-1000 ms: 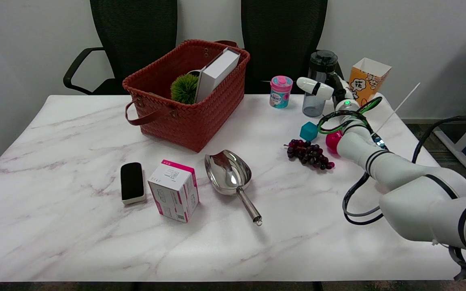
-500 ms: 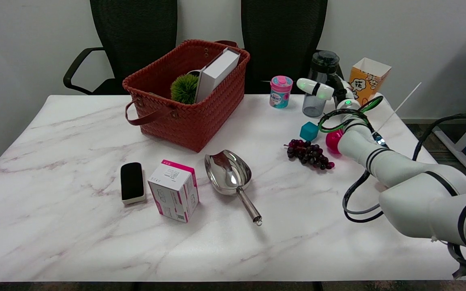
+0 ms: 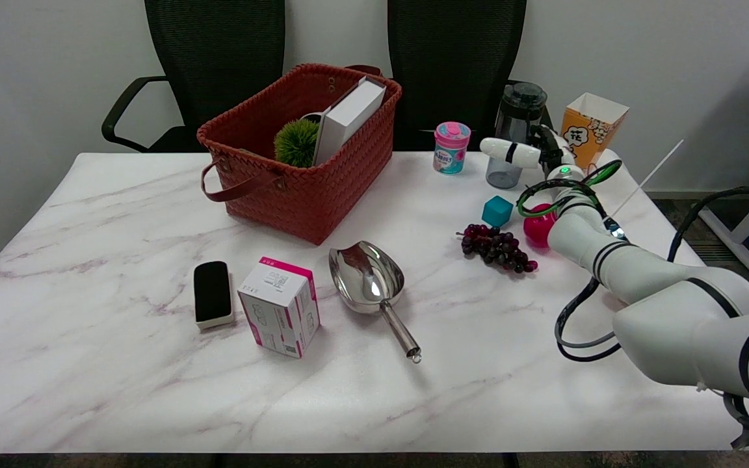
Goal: Pick up the black water bottle.
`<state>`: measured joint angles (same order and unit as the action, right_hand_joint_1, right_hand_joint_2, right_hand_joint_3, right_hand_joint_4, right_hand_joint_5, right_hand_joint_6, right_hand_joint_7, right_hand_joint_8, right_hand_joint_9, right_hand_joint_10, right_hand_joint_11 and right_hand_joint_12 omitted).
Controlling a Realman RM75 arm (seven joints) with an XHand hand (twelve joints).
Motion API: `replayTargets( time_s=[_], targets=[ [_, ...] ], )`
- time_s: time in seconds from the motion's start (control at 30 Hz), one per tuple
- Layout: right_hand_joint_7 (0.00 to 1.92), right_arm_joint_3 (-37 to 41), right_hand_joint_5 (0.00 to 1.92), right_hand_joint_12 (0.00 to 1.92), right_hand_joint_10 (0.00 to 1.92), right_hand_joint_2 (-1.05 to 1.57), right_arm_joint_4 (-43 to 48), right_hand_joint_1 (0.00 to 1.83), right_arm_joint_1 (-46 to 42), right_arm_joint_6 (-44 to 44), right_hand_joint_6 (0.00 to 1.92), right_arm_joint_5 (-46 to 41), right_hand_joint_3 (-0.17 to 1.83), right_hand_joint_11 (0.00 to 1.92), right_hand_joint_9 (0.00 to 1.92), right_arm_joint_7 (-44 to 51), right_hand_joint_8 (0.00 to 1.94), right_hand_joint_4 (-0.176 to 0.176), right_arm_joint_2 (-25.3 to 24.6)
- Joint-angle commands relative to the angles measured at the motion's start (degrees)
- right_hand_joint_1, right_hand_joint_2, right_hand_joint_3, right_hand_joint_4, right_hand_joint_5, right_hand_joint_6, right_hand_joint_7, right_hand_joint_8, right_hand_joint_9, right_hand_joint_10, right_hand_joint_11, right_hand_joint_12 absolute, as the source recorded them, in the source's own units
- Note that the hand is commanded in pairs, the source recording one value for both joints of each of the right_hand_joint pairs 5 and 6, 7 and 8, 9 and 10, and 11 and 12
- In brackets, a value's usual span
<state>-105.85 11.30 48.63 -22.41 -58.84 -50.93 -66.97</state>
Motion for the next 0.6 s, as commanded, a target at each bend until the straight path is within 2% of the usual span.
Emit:
replayTargets(
  time_s=[0.03,0.6],
  targets=[
    [0.21,0.49,0.11,0.11,0.19,-0.01,-0.21,1.13,-0.29,0.18,0.11,-0.67,0.24,0.11,0.19,1.03,0.21,0.0,0.35],
    [0.24,0.46,0.15,0.16,0.22,0.01,-0.21,1.13,-0.12,0.26,0.15,-0.67,0.3,0.16,0.22,1.03,0.24,0.0,-0.12]
  ],
)
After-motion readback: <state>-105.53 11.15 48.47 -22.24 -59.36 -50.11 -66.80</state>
